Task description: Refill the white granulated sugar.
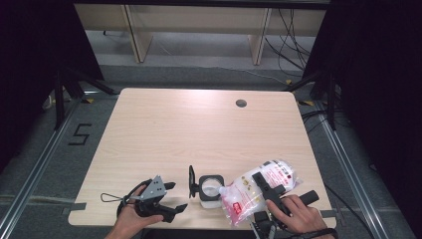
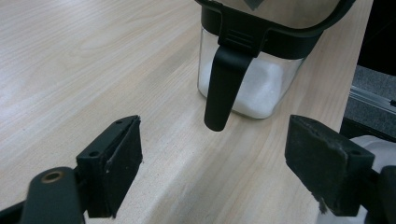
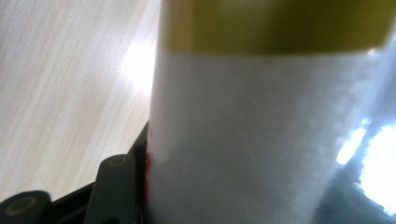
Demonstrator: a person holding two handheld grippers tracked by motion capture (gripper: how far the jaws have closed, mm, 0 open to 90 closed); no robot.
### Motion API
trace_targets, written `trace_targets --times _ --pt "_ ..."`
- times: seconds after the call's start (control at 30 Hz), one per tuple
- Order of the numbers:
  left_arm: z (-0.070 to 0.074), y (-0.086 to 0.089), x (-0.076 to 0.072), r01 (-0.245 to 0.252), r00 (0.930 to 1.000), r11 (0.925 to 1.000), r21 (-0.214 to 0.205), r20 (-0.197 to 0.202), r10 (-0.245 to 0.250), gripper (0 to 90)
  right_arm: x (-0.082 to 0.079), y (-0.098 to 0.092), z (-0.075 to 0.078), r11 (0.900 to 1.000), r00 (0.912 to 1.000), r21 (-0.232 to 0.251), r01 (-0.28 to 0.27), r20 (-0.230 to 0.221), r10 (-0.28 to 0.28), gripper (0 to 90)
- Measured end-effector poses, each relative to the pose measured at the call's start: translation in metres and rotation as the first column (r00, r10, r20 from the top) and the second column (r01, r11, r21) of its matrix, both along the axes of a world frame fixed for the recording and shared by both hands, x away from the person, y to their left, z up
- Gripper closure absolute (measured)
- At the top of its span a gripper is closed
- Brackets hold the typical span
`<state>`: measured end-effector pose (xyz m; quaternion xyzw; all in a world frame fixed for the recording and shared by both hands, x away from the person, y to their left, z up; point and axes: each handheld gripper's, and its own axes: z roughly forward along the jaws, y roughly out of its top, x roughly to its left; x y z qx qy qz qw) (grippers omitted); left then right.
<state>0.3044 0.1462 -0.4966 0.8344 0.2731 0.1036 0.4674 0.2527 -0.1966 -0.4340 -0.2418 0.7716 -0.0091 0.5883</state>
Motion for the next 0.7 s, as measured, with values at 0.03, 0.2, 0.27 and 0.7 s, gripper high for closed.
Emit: trace_targets --times 0.03,0.2,0.27,0.7 --pt "0.0003 0.0005 0.0007 0.005 1.0000 0.9999 0.009 -0.003 -0.005 18.7 0.0004 0.0004 -0.0001 1.0000 1.0000 0.004 0.000 0.003 0.000 46.3" --pt "0.0002 -0.0002 -0.0002 0.000 1.0000 1.0000 -0.004 -0.002 0.000 18.7 0.0006 0.0006 -0.0003 1.0000 1.0000 -0.001 -0.001 0.005 0.001 46.4" --pt "-0.0001 -0.0006 -0.0002 -0.004 1.0000 1.0000 -0.009 -0.005 0.004 18.7 0.0007 0.0012 -0.0003 0.9999 1.0000 -0.011 0.000 0.010 0.000 46.4" --pt "0.0002 -0.0001 -0.0002 0.000 1.0000 1.0000 -0.003 -0.003 0.000 18.7 -0.0019 0.0011 -0.0007 0.9998 0.9998 -0.003 0.019 0.008 -0.019 46.4"
